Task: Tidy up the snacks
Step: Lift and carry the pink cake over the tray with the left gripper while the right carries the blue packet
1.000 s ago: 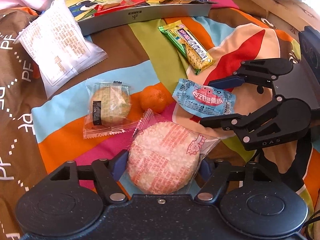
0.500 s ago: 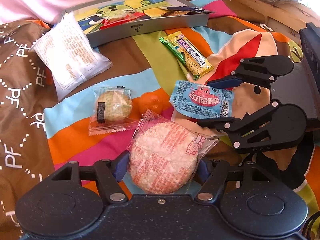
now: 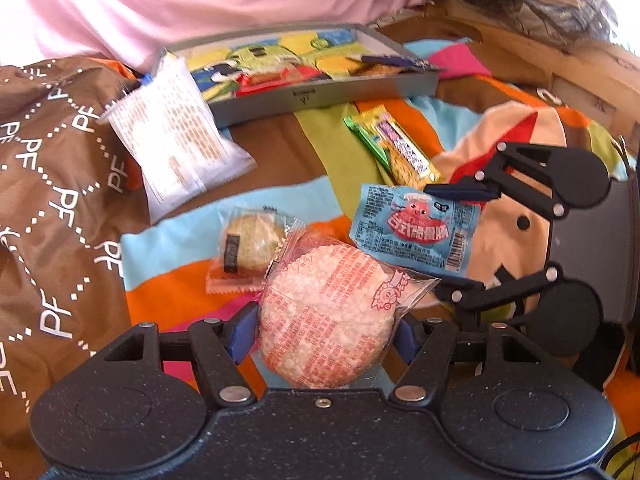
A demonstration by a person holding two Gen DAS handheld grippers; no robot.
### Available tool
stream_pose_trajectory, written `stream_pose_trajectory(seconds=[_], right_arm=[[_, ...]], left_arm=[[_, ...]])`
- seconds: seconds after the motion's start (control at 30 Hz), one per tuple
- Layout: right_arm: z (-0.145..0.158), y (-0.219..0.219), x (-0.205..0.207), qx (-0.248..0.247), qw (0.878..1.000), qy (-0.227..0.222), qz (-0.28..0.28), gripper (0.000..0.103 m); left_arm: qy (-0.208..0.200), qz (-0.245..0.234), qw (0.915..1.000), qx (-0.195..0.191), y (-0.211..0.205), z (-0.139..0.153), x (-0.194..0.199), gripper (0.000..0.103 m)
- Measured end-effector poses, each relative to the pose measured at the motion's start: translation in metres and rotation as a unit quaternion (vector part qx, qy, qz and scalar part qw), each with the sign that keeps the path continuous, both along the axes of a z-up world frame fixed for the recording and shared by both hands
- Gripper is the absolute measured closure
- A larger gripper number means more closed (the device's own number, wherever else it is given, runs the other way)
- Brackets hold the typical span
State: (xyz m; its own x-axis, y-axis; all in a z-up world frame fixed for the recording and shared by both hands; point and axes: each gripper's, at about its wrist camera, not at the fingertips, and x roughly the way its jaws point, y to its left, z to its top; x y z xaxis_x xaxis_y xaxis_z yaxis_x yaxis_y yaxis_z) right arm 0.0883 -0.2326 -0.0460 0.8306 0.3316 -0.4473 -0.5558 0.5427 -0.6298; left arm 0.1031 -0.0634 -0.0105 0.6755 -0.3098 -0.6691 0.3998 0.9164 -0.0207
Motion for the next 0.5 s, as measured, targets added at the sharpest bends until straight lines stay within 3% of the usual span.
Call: stream_pose_trajectory(seconds=[0.23,0.5], right_arm=[[0.003,0.0,0.001,-0.004,0.998,-0.066,-0.016,0.04],[0.022,-0.008,0.017,0.038,0.985,-0.161,-0.059,0.04]], left_arm=[[-0.029,0.024,0.9992,-0.015,0.0,0.012,0.008,0.034],[-0.075,0.057,0.9932,-0.068,-0.001,0.047,0.029,0.034]])
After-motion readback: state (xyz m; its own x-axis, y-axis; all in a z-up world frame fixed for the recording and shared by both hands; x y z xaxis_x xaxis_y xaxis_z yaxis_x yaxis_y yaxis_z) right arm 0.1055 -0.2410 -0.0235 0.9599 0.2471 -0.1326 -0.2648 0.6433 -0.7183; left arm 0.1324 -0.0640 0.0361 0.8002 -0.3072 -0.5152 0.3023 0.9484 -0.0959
